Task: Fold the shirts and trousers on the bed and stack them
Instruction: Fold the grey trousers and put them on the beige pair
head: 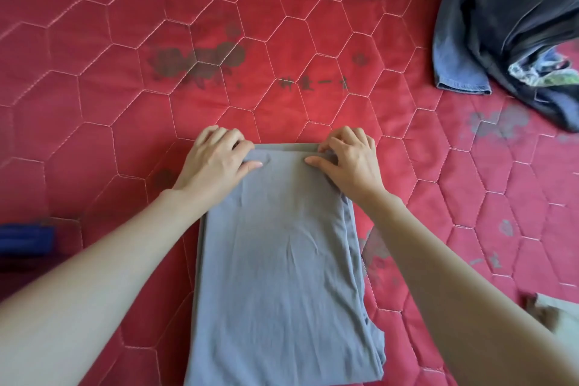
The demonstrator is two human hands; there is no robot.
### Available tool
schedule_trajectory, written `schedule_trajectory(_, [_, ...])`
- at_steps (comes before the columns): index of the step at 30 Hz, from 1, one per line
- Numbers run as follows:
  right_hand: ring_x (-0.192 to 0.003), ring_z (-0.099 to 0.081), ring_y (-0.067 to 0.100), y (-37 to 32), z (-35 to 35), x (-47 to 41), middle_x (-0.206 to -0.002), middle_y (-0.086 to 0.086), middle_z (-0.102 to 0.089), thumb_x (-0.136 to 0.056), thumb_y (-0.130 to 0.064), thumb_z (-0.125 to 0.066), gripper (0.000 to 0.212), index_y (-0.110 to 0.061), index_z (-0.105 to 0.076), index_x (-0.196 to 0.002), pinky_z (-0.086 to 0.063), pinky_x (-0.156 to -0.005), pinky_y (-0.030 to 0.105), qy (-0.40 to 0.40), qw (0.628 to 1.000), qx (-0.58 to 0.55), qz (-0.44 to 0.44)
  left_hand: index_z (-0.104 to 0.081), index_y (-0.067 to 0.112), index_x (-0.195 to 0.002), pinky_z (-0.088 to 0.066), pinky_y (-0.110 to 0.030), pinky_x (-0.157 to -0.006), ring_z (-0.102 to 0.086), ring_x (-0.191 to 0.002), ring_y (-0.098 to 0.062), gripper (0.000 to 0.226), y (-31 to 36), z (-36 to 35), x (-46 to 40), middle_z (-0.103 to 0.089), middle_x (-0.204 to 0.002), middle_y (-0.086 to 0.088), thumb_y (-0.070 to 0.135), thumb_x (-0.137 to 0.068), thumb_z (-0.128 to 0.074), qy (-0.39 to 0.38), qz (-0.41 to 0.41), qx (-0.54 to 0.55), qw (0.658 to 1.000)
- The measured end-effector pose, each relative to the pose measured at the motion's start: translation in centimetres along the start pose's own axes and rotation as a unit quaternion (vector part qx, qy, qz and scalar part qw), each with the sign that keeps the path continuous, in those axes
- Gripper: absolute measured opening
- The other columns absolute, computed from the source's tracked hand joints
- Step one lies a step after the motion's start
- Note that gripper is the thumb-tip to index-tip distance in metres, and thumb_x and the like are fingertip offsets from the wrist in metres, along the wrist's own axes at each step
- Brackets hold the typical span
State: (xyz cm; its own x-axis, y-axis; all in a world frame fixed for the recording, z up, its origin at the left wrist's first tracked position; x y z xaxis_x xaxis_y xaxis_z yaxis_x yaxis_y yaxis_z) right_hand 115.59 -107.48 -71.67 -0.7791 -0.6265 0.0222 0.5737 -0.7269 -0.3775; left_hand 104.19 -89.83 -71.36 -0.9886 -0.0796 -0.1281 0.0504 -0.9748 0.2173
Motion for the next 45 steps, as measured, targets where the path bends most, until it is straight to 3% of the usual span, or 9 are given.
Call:
schedule_trajectory(6, [-0.094,-0.051,0.028,-1.9,0.8,-0.9,-0.091,0.004,-0.062,-0.090,-0.036,-0.064,0.029,-0.008,-0.069,-0.083,-0.031,-0.085,0.036,0.024,0.998,0.028,0.044,-0.066,0.003,-0.084,-0.045,-0.045,-0.077,-0.056,-0.074,-0.033,0.027,-0.4,0.4,0.2,-0.058,-0.076,-0.011,0.029,-0.085,-0.073,0.062,0.032,-0.019,0.997])
schedule_trajectory(18, [-0.087,-0.058,0.027,-1.9,-1.4,-2.6,-0.088,0.004,-0.064,-0.097,-0.038,-0.053,0.032,-0.008,-0.059,-0.089,-0.026,-0.079,0.032,-0.007,0.999,0.036,0.036,-0.061,0.000,-0.088,-0.047,-0.044,-0.067,-0.059,-0.073,-0.035,0.018,-1.0,-1.8,0.7,-0.064,-0.086,-0.015,0.017,-0.090,-0.064,0.061,0.094,-0.003,0.994])
schedule_trajectory(21, [-0.094,-0.055,0.024,-1.5,-2.2,-2.9,-0.094,0.002,-0.064,-0.097,-0.043,-0.050,0.034,-0.011,-0.060,-0.092,-0.024,-0.078,0.030,-0.006,0.998,0.055,0.008,-0.062,0.002,-0.091,-0.048,-0.045,-0.079,-0.062,-0.080,-0.032,0.015,-0.8,-1.8,0.9,-0.065,-0.089,-0.012,0.017,-0.092,-0.063,0.085,0.110,-0.037,0.990])
schedule_trajectory(24, [-0.108,-0.050,0.022,-1.8,-2.8,-2.8,-0.107,0.000,-0.059,-0.097,-0.044,-0.049,0.032,-0.015,-0.063,-0.100,-0.026,-0.097,0.032,-0.018,0.993,0.115,-0.030,-0.060,0.000,-0.117,-0.031,-0.057,-0.108,-0.057,-0.119,-0.033,0.024,-0.2,-1.8,1.0,-0.061,-0.125,-0.015,0.010,-0.095,-0.056,0.097,0.114,-0.056,0.987])
schedule_trajectory(28, [-0.113,-0.057,0.028,-5.6,-0.8,-0.9,-0.113,0.008,-0.065,-0.091,-0.016,-0.055,0.017,-0.010,-0.069,-0.097,-0.033,-0.108,0.046,0.150,0.984,0.098,-0.005,-0.047,0.002,-0.139,-0.020,-0.057,-0.116,-0.035,-0.141,-0.034,0.049,3.5,-2.0,1.5,-0.043,-0.149,-0.015,0.004,-0.090,-0.043,0.070,0.067,-0.049,0.994])
schedule_trajectory(30, [-0.116,-0.059,0.028,-7.1,-1.8,0.6,-0.118,0.010,-0.066,-0.092,-0.013,-0.048,0.025,-0.007,-0.069,-0.105,-0.032,-0.109,0.047,0.160,0.986,0.047,0.029,-0.049,0.007,-0.139,-0.023,-0.054,-0.116,-0.035,-0.141,-0.031,0.047,3.8,-2.9,2.4,-0.042,-0.150,-0.012,0.016,-0.095,-0.040,0.029,0.092,-0.052,0.994])
schedule_trajectory(36, [-0.148,-0.019,0.021,-4.2,-6.2,1.8,-0.157,0.002,-0.030,-0.100,-0.046,-0.021,0.056,-0.024,-0.033,-0.150,-0.004,-0.119,0.051,-0.028,0.990,0.138,0.011,-0.036,0.019,-0.149,-0.014,-0.053,-0.118,-0.021,-0.147,-0.030,0.057,1.4,-4.8,3.1,-0.029,-0.157,-0.012,0.041,-0.098,-0.028,-0.037,0.147,-0.043,0.988])
schedule_trajectory(41, [-0.150,0.005,0.018,1.7,-5.3,0.6,-0.163,-0.001,-0.005,-0.102,-0.049,-0.016,0.056,-0.031,-0.006,-0.154,0.006,-0.118,0.053,-0.074,0.984,0.067,-0.145,-0.023,0.021,-0.154,-0.008,-0.056,-0.118,-0.004,-0.150,-0.026,0.057,-0.4,-5.0,3.1,-0.014,-0.162,-0.006,0.041,-0.101,-0.026,-0.051,0.238,-0.006,0.970])
schedule_trajectory(45, [-0.150,0.002,0.023,-0.3,-3.5,2.7,-0.163,0.007,-0.005,-0.103,-0.041,-0.023,0.057,-0.023,-0.009,-0.155,0.002,-0.119,0.053,0.003,0.986,0.092,-0.137,-0.013,0.014,-0.155,-0.002,-0.055,-0.118,0.001,-0.150,-0.029,0.060,0.1,-3.7,4.1,-0.002,-0.163,-0.013,0.038,-0.102,-0.029,-0.026,0.279,-0.017,0.960])
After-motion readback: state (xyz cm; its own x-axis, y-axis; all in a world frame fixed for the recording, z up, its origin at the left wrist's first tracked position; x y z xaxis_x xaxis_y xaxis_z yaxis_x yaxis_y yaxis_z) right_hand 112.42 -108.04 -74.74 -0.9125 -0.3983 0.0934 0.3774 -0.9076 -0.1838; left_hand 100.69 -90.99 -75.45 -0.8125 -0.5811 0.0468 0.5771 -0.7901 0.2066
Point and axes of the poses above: each hand's wrist, its own x-axis away from the middle knuckle, its own z-axis out of the back of the hand, y = z × x, the point moved 7 cm from there along -x, towards the middle knuckle
